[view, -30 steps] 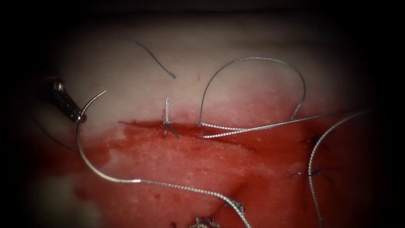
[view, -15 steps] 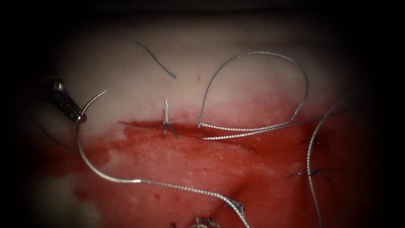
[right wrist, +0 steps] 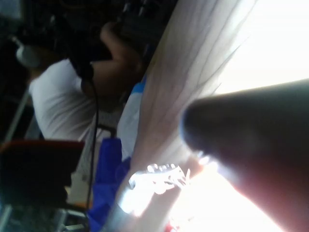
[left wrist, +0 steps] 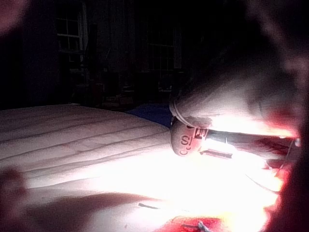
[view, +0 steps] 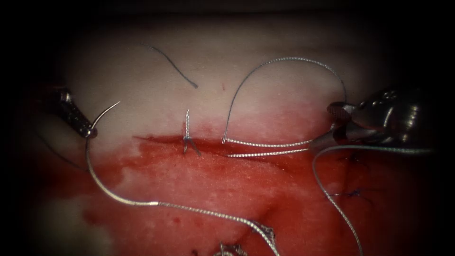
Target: Wound Closure
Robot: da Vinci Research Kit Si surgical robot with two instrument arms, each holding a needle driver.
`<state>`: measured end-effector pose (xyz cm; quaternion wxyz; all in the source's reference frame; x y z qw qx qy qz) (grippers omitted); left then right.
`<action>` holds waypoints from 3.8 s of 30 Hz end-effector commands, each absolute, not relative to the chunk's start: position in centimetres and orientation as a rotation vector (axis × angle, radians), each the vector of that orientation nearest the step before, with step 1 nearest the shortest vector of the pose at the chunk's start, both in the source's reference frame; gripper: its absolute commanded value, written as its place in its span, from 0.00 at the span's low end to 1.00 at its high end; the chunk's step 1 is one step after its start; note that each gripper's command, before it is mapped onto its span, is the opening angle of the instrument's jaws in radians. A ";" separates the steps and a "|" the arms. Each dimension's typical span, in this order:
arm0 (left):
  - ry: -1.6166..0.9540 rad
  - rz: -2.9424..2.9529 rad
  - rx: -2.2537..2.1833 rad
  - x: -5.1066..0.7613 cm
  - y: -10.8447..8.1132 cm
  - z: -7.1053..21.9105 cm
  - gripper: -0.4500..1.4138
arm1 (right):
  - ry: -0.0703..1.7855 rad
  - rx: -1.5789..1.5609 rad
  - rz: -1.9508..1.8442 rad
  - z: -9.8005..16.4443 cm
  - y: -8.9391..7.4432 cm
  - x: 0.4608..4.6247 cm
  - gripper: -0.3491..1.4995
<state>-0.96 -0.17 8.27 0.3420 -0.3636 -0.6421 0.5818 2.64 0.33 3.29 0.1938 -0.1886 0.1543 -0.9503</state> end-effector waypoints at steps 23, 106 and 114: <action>-1.675 1.495 -0.951 -1.00 -0.1 8.2 0.00 | 0.543 -0.683 -2.924 3.8 0.2 2.75 0.52; -1.676 1.500 -0.940 -1.00 -0.1 8.2 0.00 | 0.258 -0.208 -2.600 4.1 1.2 0.45 0.00; -1.675 1.504 -0.937 -1.00 -0.1 8.2 0.00 | 0.259 -0.181 -2.546 4.2 1.2 0.23 0.00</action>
